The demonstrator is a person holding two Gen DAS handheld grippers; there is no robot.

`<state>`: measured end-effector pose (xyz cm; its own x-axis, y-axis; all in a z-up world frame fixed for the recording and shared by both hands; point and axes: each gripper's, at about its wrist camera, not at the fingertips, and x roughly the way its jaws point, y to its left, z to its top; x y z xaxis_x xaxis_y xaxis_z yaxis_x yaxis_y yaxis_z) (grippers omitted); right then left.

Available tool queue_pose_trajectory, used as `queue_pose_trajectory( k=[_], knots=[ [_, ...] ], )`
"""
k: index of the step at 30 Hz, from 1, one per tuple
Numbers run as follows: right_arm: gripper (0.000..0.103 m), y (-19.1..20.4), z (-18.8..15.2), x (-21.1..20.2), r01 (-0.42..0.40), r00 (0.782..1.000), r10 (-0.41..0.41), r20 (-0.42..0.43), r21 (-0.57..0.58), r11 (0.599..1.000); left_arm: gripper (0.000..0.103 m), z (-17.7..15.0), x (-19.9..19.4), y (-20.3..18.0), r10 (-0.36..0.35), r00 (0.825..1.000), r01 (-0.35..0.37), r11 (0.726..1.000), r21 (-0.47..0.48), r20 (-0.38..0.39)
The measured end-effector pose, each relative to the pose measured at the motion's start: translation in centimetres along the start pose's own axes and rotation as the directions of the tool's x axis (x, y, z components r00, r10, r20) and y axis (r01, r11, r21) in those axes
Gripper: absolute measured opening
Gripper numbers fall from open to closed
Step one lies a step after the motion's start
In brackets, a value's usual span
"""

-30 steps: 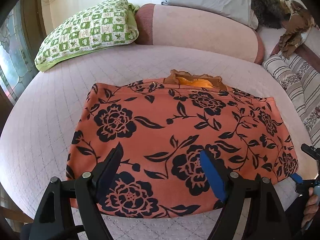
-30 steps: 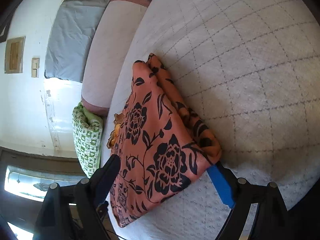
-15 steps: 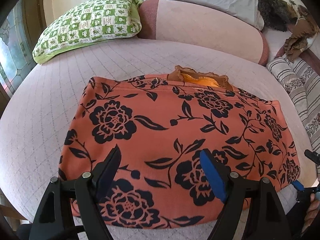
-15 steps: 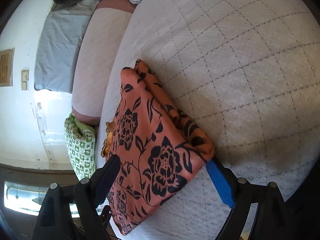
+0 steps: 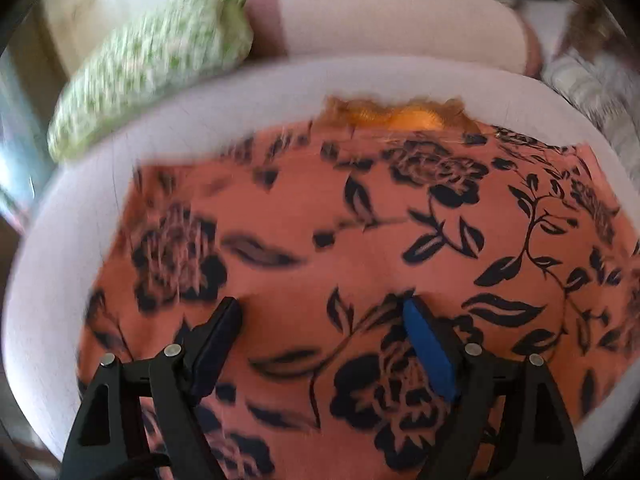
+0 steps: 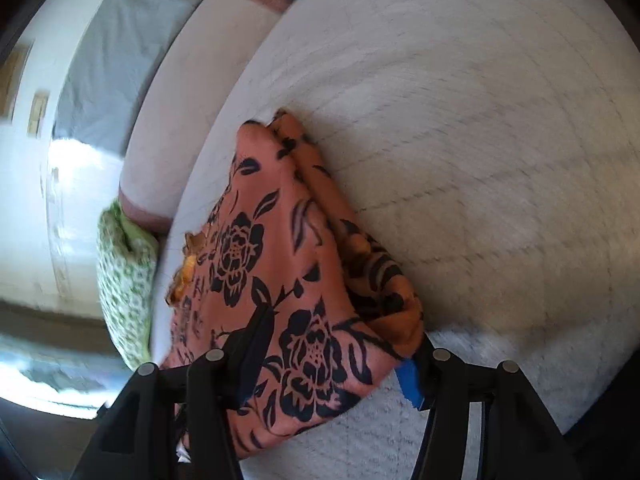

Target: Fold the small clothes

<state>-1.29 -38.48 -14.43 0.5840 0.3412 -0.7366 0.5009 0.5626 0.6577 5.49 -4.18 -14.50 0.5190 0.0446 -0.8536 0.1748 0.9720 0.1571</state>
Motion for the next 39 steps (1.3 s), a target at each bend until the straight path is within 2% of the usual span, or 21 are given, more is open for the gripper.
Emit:
queue_pose_trajectory(
  k=[1,4,7,8,9,11,12,15,17,19,20,21,23,25,26,27,29,32,35,38,39],
  knots=[
    [0.011,0.3,0.1,0.1,-0.001,1.0,0.001,-0.012,-0.01,1.0,0.084,0.1,0.0,0.2,-0.011,1.0,0.011,1.0,-0.015,-0.011],
    [0.01,4.0,-0.1,-1.5,0.028,0.999,-0.022,0.044,-0.153,0.988,0.08,0.6,-0.5,2.3,-0.107,0.994,0.104,0.99,-0.093,-0.03],
    [0.01,11.6,-1.5,-3.9,0.031,0.993,0.01,0.117,-0.347,0.937,0.079,-0.4,-3.4,6.7,-0.183,0.981,0.192,0.95,-0.248,0.057],
    [0.01,14.6,-2.4,-4.5,0.03,0.99,0.029,0.135,-0.415,0.909,0.079,-0.9,-4.5,8.6,-0.18,0.979,0.202,0.932,-0.301,0.099],
    [0.01,17.9,-3.8,-4.8,0.02,0.988,0.057,0.143,-0.485,0.874,0.079,-2.0,-6.5,11.7,-0.16,0.973,0.212,0.9,-0.38,0.166],
    [0.01,23.4,-7.1,-4.8,-0.002,0.986,0.1,0.129,-0.601,0.799,0.079,-4.1,-9.1,16.6,-0.091,0.97,0.193,0.855,-0.482,0.227],
    [0.01,26.7,-10.0,-4.5,-0.014,0.986,0.124,0.113,-0.679,0.734,0.079,-5.2,-10.2,19.2,-0.054,0.969,0.177,0.833,-0.524,0.241],
    [0.01,31.8,-17.1,-1.7,-0.085,0.991,0.136,0.0,-0.785,0.614,0.079,-8.3,-12.0,24.6,0.013,0.972,0.137,0.785,-0.604,0.236],
    [0.01,32.9,-21.0,1.5,-0.113,0.993,0.086,-0.078,-0.818,0.564,0.079,-10.4,-12.1,27.6,0.045,0.979,0.094,0.76,-0.643,0.197],
    [0.011,32.5,-25.0,7.4,-0.096,0.987,-0.059,-0.149,-0.847,0.523,0.079,-12.4,-11.6,28.9,0.051,0.984,0.075,0.74,-0.668,0.168],
    [0.013,31.4,-27.0,11.4,-0.095,0.966,-0.162,-0.202,-0.857,0.506,0.079,-13.2,-11.3,29.3,0.048,0.987,0.069,0.731,-0.679,0.153],
    [0.015,30.5,-28.0,13.2,-0.1,0.954,-0.196,-0.227,-0.858,0.505,0.079,-13.7,-10.8,29.5,0.031,0.99,0.07,0.726,-0.684,0.135],
    [0.018,30.2,-28.0,12.3,-0.119,0.967,-0.134,-0.219,-0.846,0.519,0.079,-14.2,-10.2,29.3,-0.001,0.991,0.091,0.722,-0.686,0.13],
    [0.046,30.1,-27.0,10.9,-0.196,0.954,-0.082,-0.287,-0.807,0.557,0.079,-14.3,-10.0,28.7,-0.022,0.99,0.112,0.73,-0.674,0.141],
    [0.078,30.1,-26.6,10.2,-0.238,0.944,-0.055,-0.324,-0.791,0.564,0.079,-14.1,-9.9,28.5,-0.041,0.988,0.131,0.734,-0.666,0.149],
    [0.084,29.9,-25.9,8.7,-0.277,0.942,0.002,-0.336,-0.771,0.573,0.079,-13.8,-9.9,28.0,-0.076,0.984,0.165,0.74,-0.653,0.163],
    [0.084,29.2,-24.5,6.8,-0.303,0.94,0.063,-0.335,-0.74,0.6,0.079,-12.8,-9.8,26.8,-0.156,0.97,0.238,0.746,-0.623,0.184],
    [0.084,25.8,-21.0,3.6,-0.314,0.943,0.149,-0.298,-0.642,0.7,0.079,-11.4,-9.7,23.7,-0.252,0.948,0.318,0.756,-0.571,0.195],
    [0.084,23.4,-18.2,1.9,-0.278,0.958,0.168,-0.234,-0.596,0.754,0.079,-10.0,-9.0,19.4,-0.273,0.95,0.313,0.803,-0.506,0.153],
    [0.084,22.1,-16.6,1.6,-0.27,0.959,0.172,-0.224,-0.557,0.785,0.077,-8.6,-7.4,17.4,-0.284,0.953,0.3,0.816,-0.495,0.111],
    [0.084,21.4,-16.2,1.3,-0.279,0.957,0.182,-0.225,-0.547,0.789,0.071,-8.0,-6.7,16.9,-0.276,0.956,0.288,0.82,-0.494,0.098]
  ],
)
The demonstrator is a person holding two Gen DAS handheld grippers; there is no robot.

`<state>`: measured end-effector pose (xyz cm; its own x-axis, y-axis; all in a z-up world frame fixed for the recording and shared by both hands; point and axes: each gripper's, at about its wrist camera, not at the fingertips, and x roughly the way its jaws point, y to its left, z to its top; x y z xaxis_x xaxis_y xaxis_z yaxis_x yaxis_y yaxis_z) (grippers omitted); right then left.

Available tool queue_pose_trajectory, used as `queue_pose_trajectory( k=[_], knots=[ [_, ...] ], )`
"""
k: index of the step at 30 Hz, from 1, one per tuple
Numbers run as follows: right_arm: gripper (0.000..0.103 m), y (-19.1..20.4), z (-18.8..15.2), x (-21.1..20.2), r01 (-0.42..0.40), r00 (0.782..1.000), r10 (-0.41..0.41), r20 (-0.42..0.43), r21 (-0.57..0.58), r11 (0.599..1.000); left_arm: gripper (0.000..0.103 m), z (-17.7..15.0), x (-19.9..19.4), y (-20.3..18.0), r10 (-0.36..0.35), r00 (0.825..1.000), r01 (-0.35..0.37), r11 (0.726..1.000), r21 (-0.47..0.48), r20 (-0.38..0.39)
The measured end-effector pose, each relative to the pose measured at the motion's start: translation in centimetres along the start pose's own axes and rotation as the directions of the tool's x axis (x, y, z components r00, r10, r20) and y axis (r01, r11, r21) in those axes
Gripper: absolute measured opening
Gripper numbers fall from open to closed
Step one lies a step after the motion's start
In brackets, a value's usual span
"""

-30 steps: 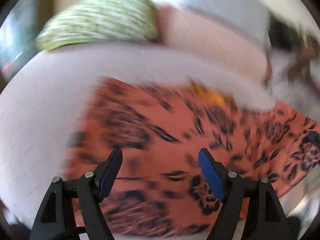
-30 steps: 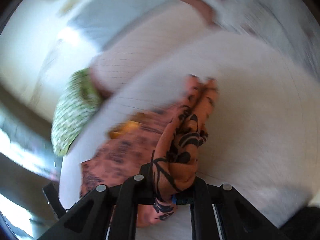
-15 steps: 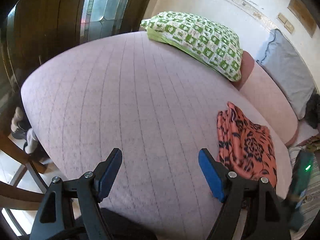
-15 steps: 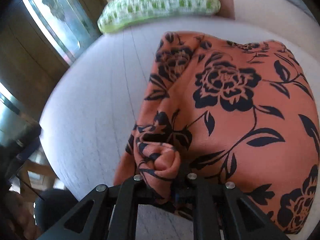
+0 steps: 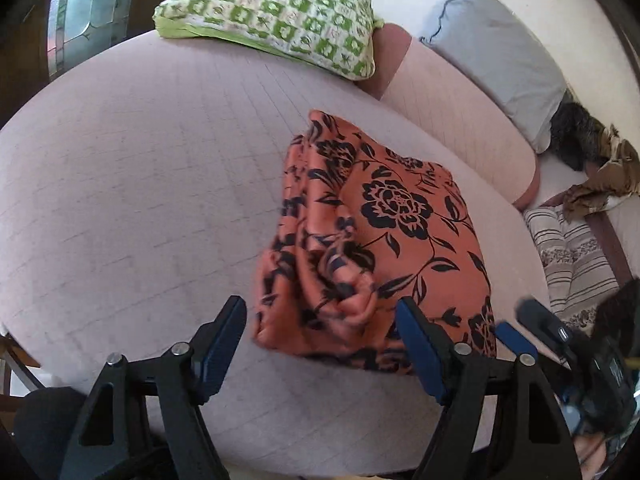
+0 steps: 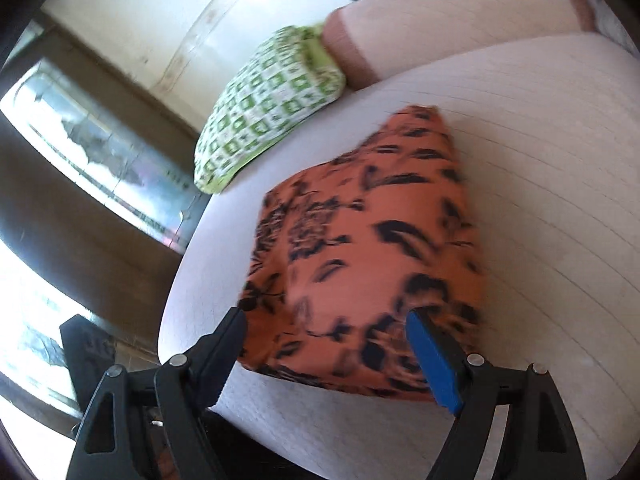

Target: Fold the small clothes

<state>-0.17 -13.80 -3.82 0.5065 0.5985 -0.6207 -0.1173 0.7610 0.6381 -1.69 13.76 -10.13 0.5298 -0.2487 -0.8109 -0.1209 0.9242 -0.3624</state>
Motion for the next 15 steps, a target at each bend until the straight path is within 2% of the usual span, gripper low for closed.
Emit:
queue_pose_trajectory(
  k=[2,3,5,7,8,9,10,12,14,15],
  knots=[
    [0.084,-0.5,0.0,0.0,-0.009,1.0,0.009,0.007,0.007,1.0,0.023,0.1,1.5,0.0,0.003,0.999,-0.004,1.0,-0.022,-0.051],
    [0.084,-0.9,-0.1,-0.1,-0.021,1.0,0.021,0.005,0.012,1.0,0.011,0.3,2.4,0.7,-0.008,0.996,0.002,0.998,-0.063,-0.088],
    [0.084,-1.6,-0.1,-0.3,-0.029,1.0,0.029,-0.002,0.018,0.999,0.011,0.0,2.4,1.9,-0.035,0.996,0.023,0.989,-0.144,-0.08],
    [0.084,-2.2,-0.2,0.1,-0.049,0.999,0.049,-0.011,0.023,0.999,0.011,-0.8,3.0,4.1,-0.081,0.993,0.059,0.969,-0.241,-0.082],
    [0.084,-2.6,-0.2,0.3,-0.049,0.999,0.05,-0.021,0.029,0.998,0.012,-1.3,3.8,5.4,-0.127,0.988,0.097,0.949,-0.302,-0.084],
    [0.084,-3.2,-0.3,0.7,-0.044,0.998,0.045,-0.039,0.045,0.998,0.012,-1.4,3.8,5.7,-0.154,0.986,0.123,0.939,-0.321,-0.071],
    [0.084,-3.8,-0.2,1.0,-0.035,0.998,0.039,-0.053,0.06,0.998,0.014,-1.2,3.7,5.4,-0.149,0.986,0.12,0.944,-0.306,-0.075],
    [0.084,-4.6,0.1,0.9,-0.044,0.997,0.048,-0.056,0.073,0.996,0.016,-0.3,2.6,3.6,-0.095,0.992,0.076,0.971,-0.225,-0.077],
    [0.084,-4.7,0.8,0.3,-0.058,0.997,0.06,-0.042,0.065,0.996,0.02,0.6,1.4,1.9,-0.033,0.998,0.027,0.991,-0.132,-0.048],
    [0.084,-4.7,1.3,-0.2,-0.061,0.998,0.063,-0.03,0.052,0.997,0.029,1.1,0.7,1.0,-0.006,1.0,0.004,0.996,-0.084,-0.021]
  ],
)
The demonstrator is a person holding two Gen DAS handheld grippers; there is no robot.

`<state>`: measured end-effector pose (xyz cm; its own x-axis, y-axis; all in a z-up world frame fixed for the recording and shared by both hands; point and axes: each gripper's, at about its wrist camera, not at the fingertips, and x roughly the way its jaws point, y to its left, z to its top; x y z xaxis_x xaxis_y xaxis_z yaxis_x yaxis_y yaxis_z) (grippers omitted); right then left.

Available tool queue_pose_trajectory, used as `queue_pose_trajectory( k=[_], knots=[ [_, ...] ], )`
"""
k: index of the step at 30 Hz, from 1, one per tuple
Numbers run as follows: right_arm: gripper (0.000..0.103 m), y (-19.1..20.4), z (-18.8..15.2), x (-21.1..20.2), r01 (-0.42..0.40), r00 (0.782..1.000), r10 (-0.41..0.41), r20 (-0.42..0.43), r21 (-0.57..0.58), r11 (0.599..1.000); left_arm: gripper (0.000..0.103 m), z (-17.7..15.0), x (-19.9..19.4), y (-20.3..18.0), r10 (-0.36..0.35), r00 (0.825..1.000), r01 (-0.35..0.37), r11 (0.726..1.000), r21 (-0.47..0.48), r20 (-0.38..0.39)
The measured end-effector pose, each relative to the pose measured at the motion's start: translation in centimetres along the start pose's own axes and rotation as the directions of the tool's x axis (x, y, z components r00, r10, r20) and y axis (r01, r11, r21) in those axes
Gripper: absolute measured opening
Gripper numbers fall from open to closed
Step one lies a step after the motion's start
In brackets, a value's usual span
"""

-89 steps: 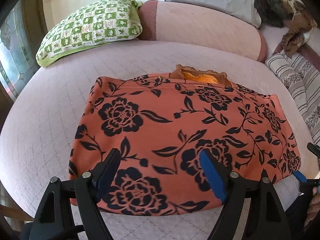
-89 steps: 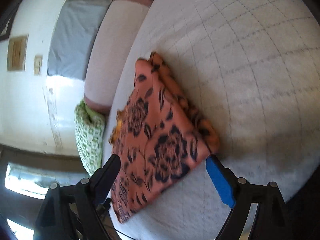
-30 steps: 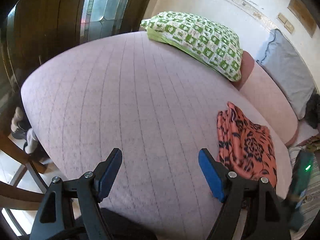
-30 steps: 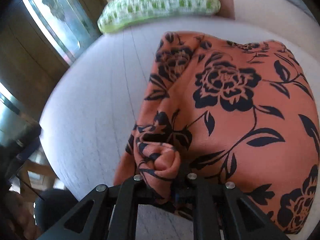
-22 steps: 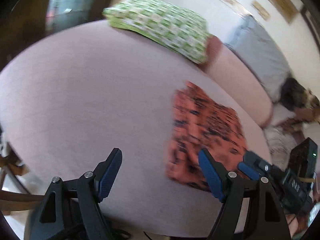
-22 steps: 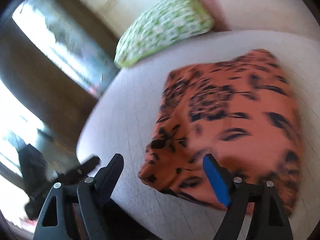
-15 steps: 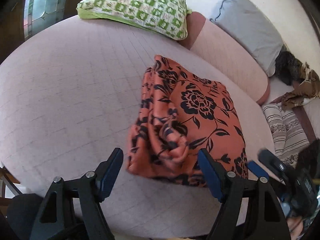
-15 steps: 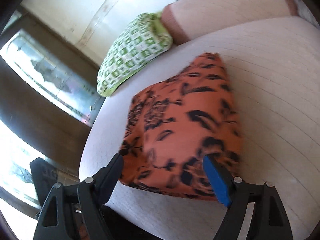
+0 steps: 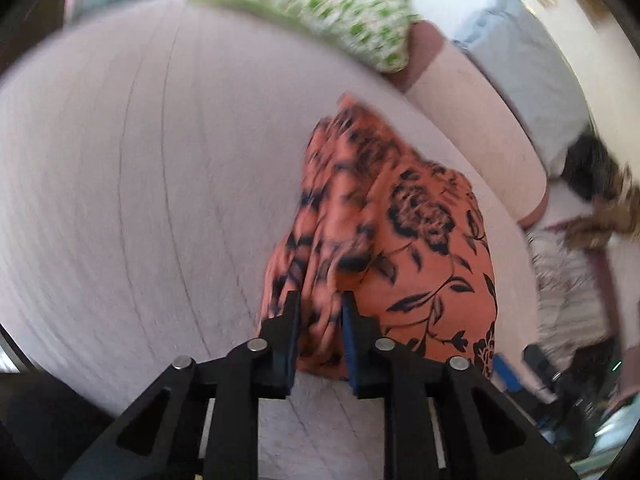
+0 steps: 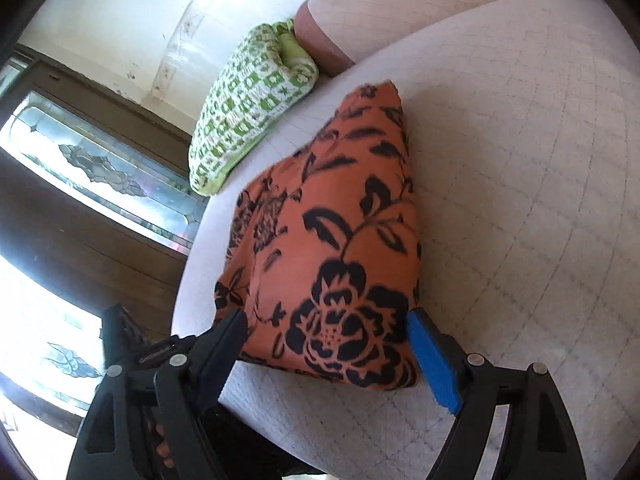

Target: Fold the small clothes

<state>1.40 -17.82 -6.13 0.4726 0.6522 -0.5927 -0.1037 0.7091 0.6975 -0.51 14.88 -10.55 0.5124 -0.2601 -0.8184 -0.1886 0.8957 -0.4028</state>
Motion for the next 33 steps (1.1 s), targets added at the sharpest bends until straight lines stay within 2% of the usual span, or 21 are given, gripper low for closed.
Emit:
queue_pose_trajectory(
  k=[1,3,5,6,9,11,13,15,16,18,20,23,25,26,29,33],
  knots=[
    [0.084,0.0,0.3,-0.3,0.001,1.0,-0.001,0.009,-0.007,1.0,0.043,0.7,-0.4,-0.7,0.008,1.0,-0.009,0.999,0.036,0.024],
    [0.087,0.0,1.5,-0.9,0.003,1.0,-0.003,0.025,-0.016,1.0,0.057,2.6,-0.5,-2.0,-0.009,0.998,0.003,0.996,0.09,0.059],
    [0.087,-0.1,2.3,-1.0,0.018,1.0,-0.017,0.026,-0.031,0.999,0.059,4.7,0.8,-2.5,-0.031,0.998,0.023,0.99,0.138,0.06],
    [0.087,-0.2,2.8,-0.8,0.025,0.999,-0.024,0.025,-0.035,0.999,0.059,6.0,2.1,-2.6,-0.02,0.999,0.013,0.989,0.149,0.049],
    [0.087,-0.4,3.8,-0.1,0.034,0.999,-0.033,0.009,-0.042,0.999,0.058,9.1,6.2,-2.0,-0.053,0.998,0.057,0.988,0.144,-0.03],
    [0.087,-0.5,4.1,0.4,0.034,0.999,-0.035,-0.006,-0.046,0.998,0.055,11.4,9.0,-2.1,-0.052,0.997,0.061,0.986,0.157,-0.056],
    [0.087,-0.7,4.0,0.8,0.038,0.999,-0.04,-0.021,-0.052,0.998,0.038,12.8,10.5,-2.0,-0.067,0.995,0.077,0.985,0.153,-0.072],
    [0.087,-1.2,3.7,1.4,0.049,0.998,-0.051,-0.044,-0.054,0.997,0.023,14.0,11.6,-2.1,-0.086,0.994,0.097,0.976,0.196,-0.064],
    [0.087,-1.4,3.5,1.6,0.052,0.997,-0.055,-0.054,-0.053,0.997,0.021,14.3,12.2,-2.1,-0.097,0.993,0.108,0.968,0.226,-0.062],
    [0.087,-2.2,3.2,2.4,0.065,0.994,-0.069,-0.081,-0.044,0.997,0.022,14.3,14.0,-1.0,-0.104,0.989,0.125,0.965,0.231,-0.101],
    [0.087,-2.7,3.1,2.9,0.076,0.991,-0.079,-0.105,-0.029,0.997,0.023,14.6,14.3,-0.2,-0.155,0.983,0.173,0.963,0.205,-0.102],
    [0.087,-2.9,3.4,2.8,0.053,0.993,-0.054,-0.109,-0.012,0.999,0.026,14.7,13.5,-0.9,-0.138,0.986,0.159,0.956,0.248,-0.098],
    [0.087,-3.0,4.0,2.2,0.016,0.996,-0.015,-0.088,0.013,1.0,0.048,14.4,11.9,-1.8,-0.105,0.992,0.122,0.953,0.278,-0.072],
    [0.087,-3.3,4.1,1.9,-0.002,0.997,0.005,-0.076,0.034,0.999,0.051,14.0,10.8,-2.1,-0.099,0.994,0.11,0.951,0.288,-0.052],
    [0.088,-4.5,4.3,2.0,-0.056,0.994,0.067,-0.09,0.121,0.991,0.053,12.0,6.6,-3.7,-0.104,0.995,0.096,0.933,0.346,0.005],
    [0.088,-5.6,3.7,3.9,-0.151,0.966,0.196,-0.169,0.248,0.957,0.057,7.4,3.0,-7.4,-0.206,0.978,0.179,0.899,0.401,0.024]
  ],
)
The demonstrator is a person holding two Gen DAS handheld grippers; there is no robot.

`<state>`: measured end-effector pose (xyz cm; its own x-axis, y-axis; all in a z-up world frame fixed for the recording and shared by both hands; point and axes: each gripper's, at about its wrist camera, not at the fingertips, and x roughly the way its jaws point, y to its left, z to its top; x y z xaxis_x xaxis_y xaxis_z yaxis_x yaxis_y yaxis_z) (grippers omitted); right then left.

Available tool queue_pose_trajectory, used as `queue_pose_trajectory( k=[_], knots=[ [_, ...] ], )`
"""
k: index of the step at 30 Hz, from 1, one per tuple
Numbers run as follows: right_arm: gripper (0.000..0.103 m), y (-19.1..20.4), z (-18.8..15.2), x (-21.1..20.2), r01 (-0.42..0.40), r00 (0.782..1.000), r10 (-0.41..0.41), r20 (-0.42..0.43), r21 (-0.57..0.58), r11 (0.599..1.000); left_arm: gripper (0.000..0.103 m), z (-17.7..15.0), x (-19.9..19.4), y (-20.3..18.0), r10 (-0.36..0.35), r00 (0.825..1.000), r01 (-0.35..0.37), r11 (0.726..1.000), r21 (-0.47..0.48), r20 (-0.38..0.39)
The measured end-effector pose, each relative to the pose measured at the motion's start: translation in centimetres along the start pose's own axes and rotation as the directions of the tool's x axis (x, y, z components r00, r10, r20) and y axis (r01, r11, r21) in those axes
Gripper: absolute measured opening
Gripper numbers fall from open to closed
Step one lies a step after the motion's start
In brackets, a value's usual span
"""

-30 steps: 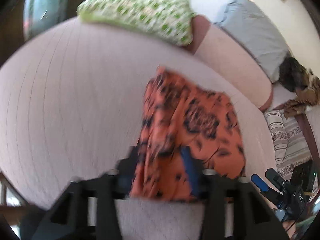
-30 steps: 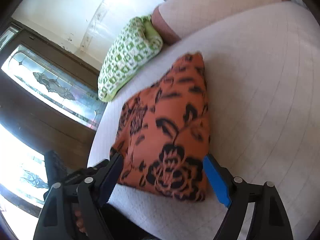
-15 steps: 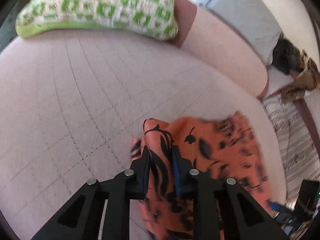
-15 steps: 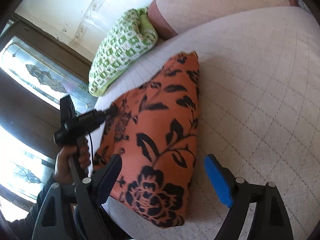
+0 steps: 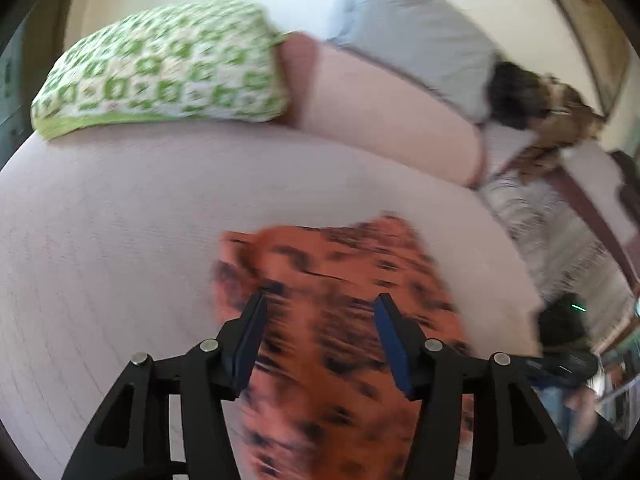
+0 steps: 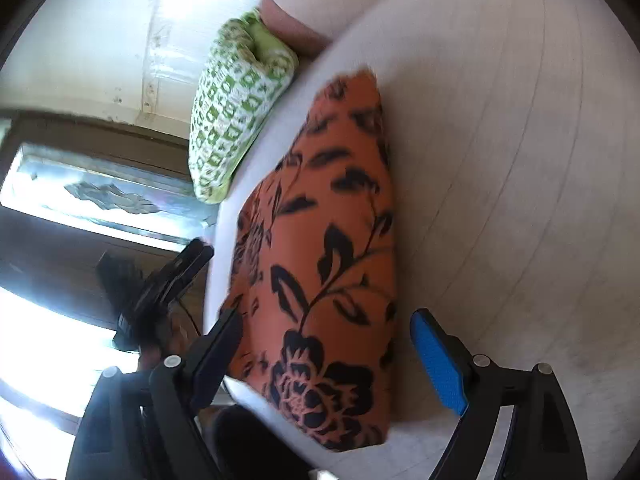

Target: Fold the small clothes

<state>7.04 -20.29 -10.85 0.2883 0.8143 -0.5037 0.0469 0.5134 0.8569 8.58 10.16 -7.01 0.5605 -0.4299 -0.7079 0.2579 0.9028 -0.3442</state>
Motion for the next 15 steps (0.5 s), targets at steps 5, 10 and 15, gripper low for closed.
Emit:
queue_pose_trajectory(
  k=[5,10,15],
  knots=[
    [0.089,-1.2,-0.2,2.1,-0.006,0.998,0.013,-0.062,0.124,0.992,0.057,-2.8,3.3,-1.7,0.092,0.993,-0.092,0.996,0.003,-0.069],
    [0.033,1.0,-0.4,2.2,0.062,0.997,-0.06,-0.055,0.043,0.997,0.055,-4.2,6.1,-1.0,0.178,0.977,-0.175,0.984,0.029,-0.121],
    [0.037,-1.7,-1.5,2.9,0.098,0.993,-0.093,-0.068,0.079,0.992,0.055,-4.0,6.0,-1.0,0.157,0.979,-0.157,0.988,0.011,-0.127]
  ],
)
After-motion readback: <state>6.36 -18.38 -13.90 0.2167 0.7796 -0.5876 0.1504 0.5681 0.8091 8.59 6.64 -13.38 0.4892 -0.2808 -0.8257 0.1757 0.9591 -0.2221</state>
